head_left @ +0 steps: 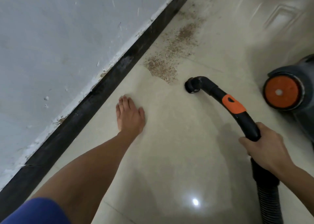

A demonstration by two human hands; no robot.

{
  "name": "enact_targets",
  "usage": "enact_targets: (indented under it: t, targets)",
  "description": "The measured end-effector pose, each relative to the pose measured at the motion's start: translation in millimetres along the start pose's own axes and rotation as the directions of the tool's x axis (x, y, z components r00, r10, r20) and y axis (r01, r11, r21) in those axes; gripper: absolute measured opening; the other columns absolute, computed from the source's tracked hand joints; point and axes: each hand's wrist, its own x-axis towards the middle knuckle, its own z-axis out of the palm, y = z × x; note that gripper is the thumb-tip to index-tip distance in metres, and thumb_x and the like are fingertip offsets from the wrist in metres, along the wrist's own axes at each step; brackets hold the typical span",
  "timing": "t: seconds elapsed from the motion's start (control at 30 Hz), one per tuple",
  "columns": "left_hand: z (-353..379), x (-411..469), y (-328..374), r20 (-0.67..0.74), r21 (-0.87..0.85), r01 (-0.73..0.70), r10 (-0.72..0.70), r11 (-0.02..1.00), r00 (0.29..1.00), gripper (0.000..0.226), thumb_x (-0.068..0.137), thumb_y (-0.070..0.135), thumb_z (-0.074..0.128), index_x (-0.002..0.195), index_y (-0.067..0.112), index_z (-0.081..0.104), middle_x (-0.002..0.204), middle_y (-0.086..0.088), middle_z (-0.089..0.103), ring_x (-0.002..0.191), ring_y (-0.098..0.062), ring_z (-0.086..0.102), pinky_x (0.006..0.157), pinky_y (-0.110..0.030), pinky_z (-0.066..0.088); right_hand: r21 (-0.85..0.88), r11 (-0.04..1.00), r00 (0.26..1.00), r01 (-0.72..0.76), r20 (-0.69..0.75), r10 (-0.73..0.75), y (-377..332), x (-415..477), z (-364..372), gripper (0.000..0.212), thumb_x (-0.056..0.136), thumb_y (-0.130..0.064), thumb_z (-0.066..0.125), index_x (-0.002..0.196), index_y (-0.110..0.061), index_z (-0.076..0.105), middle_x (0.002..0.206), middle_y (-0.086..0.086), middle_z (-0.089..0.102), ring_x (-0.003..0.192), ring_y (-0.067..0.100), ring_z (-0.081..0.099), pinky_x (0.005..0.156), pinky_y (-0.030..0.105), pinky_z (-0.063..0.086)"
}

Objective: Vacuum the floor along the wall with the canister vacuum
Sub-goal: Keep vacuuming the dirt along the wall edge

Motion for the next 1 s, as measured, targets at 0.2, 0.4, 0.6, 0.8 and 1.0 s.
enact_targets:
  t: [0.2,0.4,0.6,0.8,1.0]
  targets:
    - [16,11,12,-0.042,-0.008,0.094,-0.094,0.996,0.995,0.069,0.096,0.039,0.025,0.150,-0.003,0.014,0.159,-0.019,0.011,0.148,-0.030,0.005,0.121,-0.041,-0.001,0.126,0.992,1.000,-0.001,0.015,-0.001,-26,26,29,0.019,0.076,-0.014,0.071,0.082,-0.018,0.053,0.065,0.013,0.063,0.061,0.029,0.062,0.054,0.031,0.044]
    - [15,11,11,-0.043,0.004,0.090,-0.090,0.996,0.995,0.069,0.097,0.041,0.024,0.151,-0.001,0.012,0.160,-0.018,0.009,0.148,-0.028,0.003,0.121,-0.041,-0.001,0.068,0.995,0.994,0.072,0.078,-0.078,-45,40,44,0.021,0.075,-0.017,0.071,0.078,-0.019,0.050,0.059,0.009,0.061,0.055,0.026,0.060,0.048,0.031,0.044]
    - [18,13,10,-0.060,0.016,0.092,-0.091,0.996,0.994,0.069,0.097,0.042,0.022,0.150,-0.001,0.015,0.160,-0.018,0.011,0.148,-0.029,0.005,0.121,-0.041,0.001,0.074,0.996,0.999,0.048,-0.007,-0.048,-63,65,49,0.020,0.076,-0.017,0.070,0.086,-0.013,0.053,0.068,0.014,0.062,0.064,0.031,0.060,0.057,0.035,0.044]
    - [18,12,9,-0.055,0.017,0.097,-0.096,0.995,0.994,0.070,0.097,0.043,0.019,0.151,-0.001,0.012,0.160,-0.018,0.008,0.149,-0.028,0.002,0.121,-0.041,-0.001,0.107,0.987,0.990,0.120,0.063,-0.127,-96,78,59,0.025,0.078,-0.017,0.070,0.096,-0.009,0.056,0.074,0.014,0.063,0.066,0.034,0.064,0.064,0.040,0.055]
    - [17,11,10,-0.061,0.027,0.093,-0.091,0.995,0.994,0.069,0.098,0.042,0.021,0.151,-0.001,0.014,0.160,-0.018,0.010,0.148,-0.029,0.004,0.121,-0.042,0.001,0.031,0.985,0.982,0.169,0.082,-0.171,-80,55,53,0.021,0.077,-0.017,0.070,0.084,-0.014,0.051,0.064,0.009,0.059,0.055,0.026,0.059,0.048,0.030,0.045]
